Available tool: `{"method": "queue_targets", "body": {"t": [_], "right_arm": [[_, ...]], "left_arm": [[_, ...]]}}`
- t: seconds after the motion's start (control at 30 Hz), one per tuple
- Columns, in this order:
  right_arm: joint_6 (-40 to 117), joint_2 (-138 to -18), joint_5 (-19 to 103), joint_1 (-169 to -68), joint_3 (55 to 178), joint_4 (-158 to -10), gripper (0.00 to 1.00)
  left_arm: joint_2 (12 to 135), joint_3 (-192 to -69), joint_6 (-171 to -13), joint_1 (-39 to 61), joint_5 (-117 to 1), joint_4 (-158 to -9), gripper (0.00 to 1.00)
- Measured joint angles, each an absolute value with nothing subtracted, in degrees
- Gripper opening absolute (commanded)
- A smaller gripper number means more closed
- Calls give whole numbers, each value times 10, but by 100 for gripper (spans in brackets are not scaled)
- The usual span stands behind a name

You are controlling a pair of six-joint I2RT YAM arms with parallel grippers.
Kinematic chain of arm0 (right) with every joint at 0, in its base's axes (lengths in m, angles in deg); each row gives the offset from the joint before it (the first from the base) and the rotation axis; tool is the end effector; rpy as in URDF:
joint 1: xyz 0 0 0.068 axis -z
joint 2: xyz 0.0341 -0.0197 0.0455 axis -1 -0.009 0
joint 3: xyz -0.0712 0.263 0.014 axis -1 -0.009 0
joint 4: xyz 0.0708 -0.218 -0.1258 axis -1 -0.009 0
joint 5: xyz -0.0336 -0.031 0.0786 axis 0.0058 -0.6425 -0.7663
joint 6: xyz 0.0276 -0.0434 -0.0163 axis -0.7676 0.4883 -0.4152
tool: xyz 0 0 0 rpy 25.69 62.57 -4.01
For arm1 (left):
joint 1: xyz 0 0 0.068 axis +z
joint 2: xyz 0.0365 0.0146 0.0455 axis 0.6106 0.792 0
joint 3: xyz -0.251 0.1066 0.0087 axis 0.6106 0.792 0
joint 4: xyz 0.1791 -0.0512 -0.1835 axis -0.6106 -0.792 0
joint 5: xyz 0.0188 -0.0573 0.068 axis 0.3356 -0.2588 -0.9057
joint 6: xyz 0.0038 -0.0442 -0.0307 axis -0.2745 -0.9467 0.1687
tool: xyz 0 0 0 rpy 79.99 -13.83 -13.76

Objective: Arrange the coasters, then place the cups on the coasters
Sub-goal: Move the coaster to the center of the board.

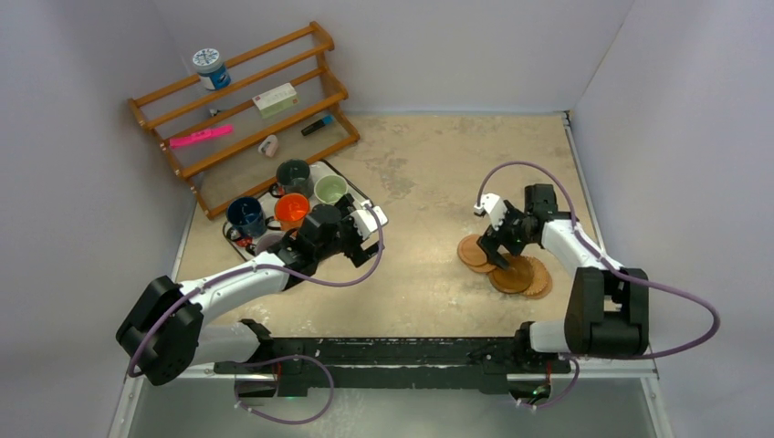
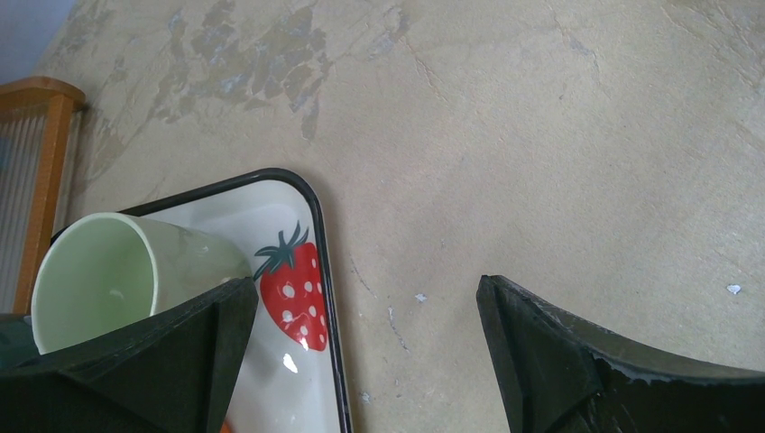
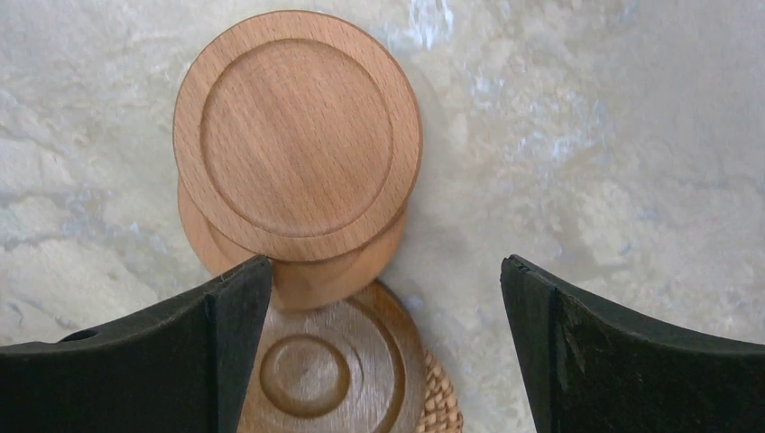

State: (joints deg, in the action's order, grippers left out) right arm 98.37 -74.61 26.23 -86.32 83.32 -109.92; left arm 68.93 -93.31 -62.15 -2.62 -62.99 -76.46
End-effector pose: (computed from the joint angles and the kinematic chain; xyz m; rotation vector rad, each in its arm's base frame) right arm 0.2504 0.0005 0.1866 -1.1795 2.2173 0.1571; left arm 0.2002 -0.1725 0.2174 1.0438 1.7693 -0.2982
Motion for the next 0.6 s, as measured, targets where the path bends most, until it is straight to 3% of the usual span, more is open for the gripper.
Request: {"method": "queue_targets", "body": {"t": [0.6], "right_arm": [[874, -808, 313, -985, 839, -958, 99]], "left_arm": [[697, -927, -617, -26, -634, -758, 100]]}}
